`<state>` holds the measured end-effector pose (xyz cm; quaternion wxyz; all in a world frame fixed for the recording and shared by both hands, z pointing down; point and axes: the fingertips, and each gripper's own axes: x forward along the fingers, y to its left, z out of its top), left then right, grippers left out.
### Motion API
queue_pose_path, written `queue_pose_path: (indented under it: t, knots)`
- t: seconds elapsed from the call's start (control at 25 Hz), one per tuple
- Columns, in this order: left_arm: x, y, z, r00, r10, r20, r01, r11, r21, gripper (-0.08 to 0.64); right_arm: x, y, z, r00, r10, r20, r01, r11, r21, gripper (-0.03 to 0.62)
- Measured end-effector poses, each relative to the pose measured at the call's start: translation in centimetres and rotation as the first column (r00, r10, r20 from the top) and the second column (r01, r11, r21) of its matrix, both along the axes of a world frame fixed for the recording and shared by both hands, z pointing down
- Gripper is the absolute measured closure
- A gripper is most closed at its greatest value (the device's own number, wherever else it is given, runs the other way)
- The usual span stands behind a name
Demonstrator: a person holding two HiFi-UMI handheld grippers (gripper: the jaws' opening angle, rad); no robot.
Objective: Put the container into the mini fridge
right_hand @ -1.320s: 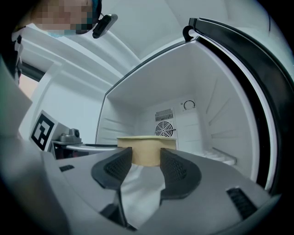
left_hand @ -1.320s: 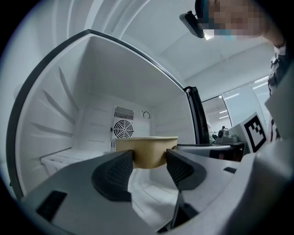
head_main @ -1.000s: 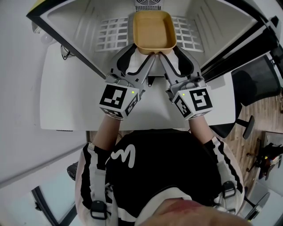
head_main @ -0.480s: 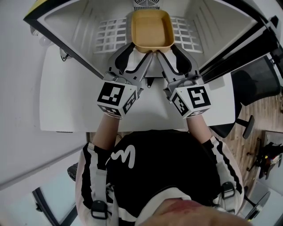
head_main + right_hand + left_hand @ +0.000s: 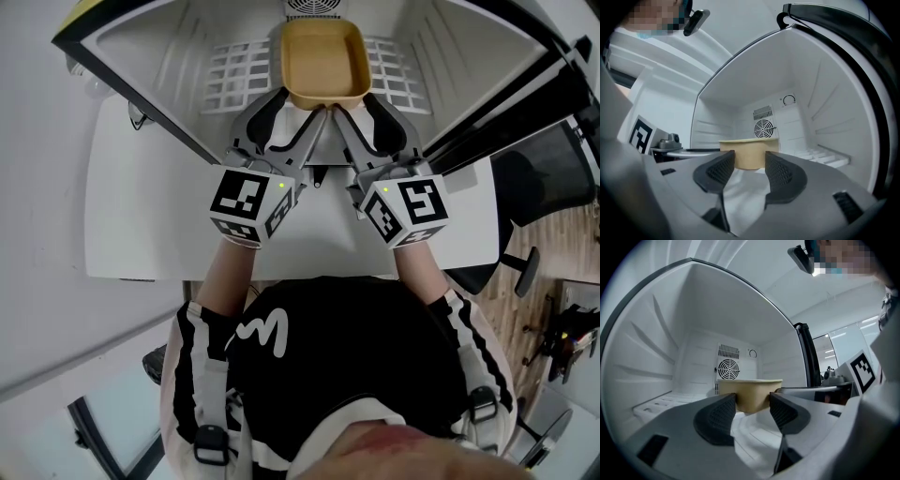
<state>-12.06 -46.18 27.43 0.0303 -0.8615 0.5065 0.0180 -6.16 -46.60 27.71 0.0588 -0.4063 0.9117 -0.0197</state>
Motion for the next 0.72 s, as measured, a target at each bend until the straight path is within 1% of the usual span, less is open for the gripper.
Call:
queue_pose_path:
  t: [0.2,0.36,0.72]
  knots:
    - [0.05,-0.03,-0.01,1.0,-0.001,0.005,0.001,1.0,0.002,0.328,-0.03,-0.07,-0.02,1.0,0.005,-0.011,-0.005,1.0,0.004,0.391]
    - [0.1,-0.11,0.16,1.0,-0.006,0.03,0.006,1.0,0.006,0.328,-0.16,-0.1,-0.02,1.0,0.003,-0.014,-0.003,1.0,0.01,0.391]
    - [0.07,-0.23,0.34,0.998,-0.022,0.056,0.022,1.0,0.009,0.328,0.33,-0.45,-0.19,1.0,0.025,0.007,-0.025,1.0,-0.008,0.39]
